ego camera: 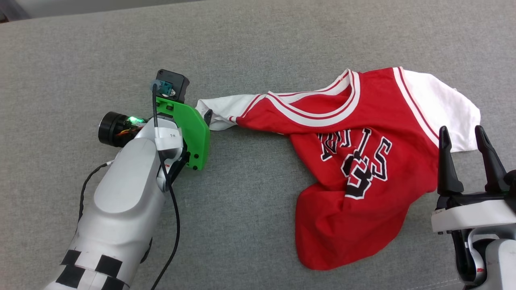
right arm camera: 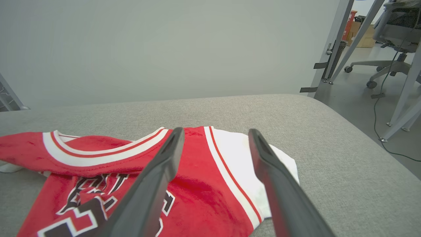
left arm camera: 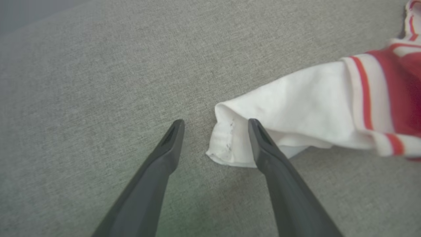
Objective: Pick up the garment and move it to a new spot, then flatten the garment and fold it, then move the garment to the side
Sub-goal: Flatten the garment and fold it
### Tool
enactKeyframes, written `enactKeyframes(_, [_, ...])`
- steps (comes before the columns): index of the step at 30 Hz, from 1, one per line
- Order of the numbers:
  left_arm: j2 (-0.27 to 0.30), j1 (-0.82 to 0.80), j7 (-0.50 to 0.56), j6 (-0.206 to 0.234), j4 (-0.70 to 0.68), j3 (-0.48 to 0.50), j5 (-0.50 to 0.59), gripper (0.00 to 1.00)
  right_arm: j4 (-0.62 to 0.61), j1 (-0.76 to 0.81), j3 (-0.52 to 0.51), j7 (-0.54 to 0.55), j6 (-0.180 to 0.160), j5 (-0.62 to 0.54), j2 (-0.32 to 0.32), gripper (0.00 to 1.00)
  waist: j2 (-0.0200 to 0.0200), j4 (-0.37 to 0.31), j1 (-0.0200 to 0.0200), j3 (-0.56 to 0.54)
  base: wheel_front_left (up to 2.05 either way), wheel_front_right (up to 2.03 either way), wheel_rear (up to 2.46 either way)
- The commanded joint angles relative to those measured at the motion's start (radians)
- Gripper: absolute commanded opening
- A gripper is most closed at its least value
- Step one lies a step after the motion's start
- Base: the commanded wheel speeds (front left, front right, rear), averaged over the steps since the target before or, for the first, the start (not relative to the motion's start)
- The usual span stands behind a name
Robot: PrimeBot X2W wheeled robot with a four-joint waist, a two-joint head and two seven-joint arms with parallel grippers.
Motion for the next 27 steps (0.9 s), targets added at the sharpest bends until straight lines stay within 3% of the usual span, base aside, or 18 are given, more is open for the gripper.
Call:
enactKeyframes(1, [0.01,-0.017,0.011,0.001,0.016,-0.008,0.007,1.0,0.005,-0.016,0.0,-0.012,-0.001,0.003,0.004,1.0,0.0118,-0.021,-0.0001,0.022,0.0,0.0,0.0])
enactKeyframes(7, [0.011,-0.022,0.062,-0.015,0.059,-0.065,0.021,1.0,0.021,-0.031,-0.008,-0.025,-0.001,0.0,0.011,1.0,0.0118,-0.016,-0.0001,0.03,0.0,0.0,0.0])
enactKeyframes(8, [0.011,-0.02,0.07,-0.016,0.065,-0.073,0.023,0.91,0.023,-0.033,-0.008,-0.026,-0.001,-0.001,0.012,1.0,0.0118,-0.014,-0.0001,0.03,0.0,0.0,0.0])
enactKeyframes(9, [0.011,-0.018,0.079,-0.019,0.072,-0.084,0.023,0.0,0.026,-0.036,-0.007,-0.028,-0.001,-0.002,0.012,1.0,0.0118,-0.012,-0.0001,0.029,0.0,0.0,0.0])
enactKeyframes(13, [0.011,-0.001,0.073,-0.025,0.076,-0.094,0.004,0.0,0.034,-0.041,-0.008,-0.031,-0.001,-0.007,0.015,1.0,0.0118,-0.001,-0.0001,0.016,0.0,0.0,0.0])
enactKeyframes(21, [0.039,0.075,-0.035,0.012,0.063,-0.017,-0.061,0.0,0.053,-0.026,-0.019,-0.019,-0.001,-0.017,0.012,1.0,0.0118,0.041,-0.0001,-0.06,0.0,0.0,0.0])
enactKeyframes(27, [0.087,0.176,-0.064,0.029,-0.009,0.032,-0.107,0.0,0.058,-0.003,-0.028,0.004,-0.001,-0.014,0.008,1.0,0.0118,0.095,-0.0001,-0.123,0.0,0.0,0.0])
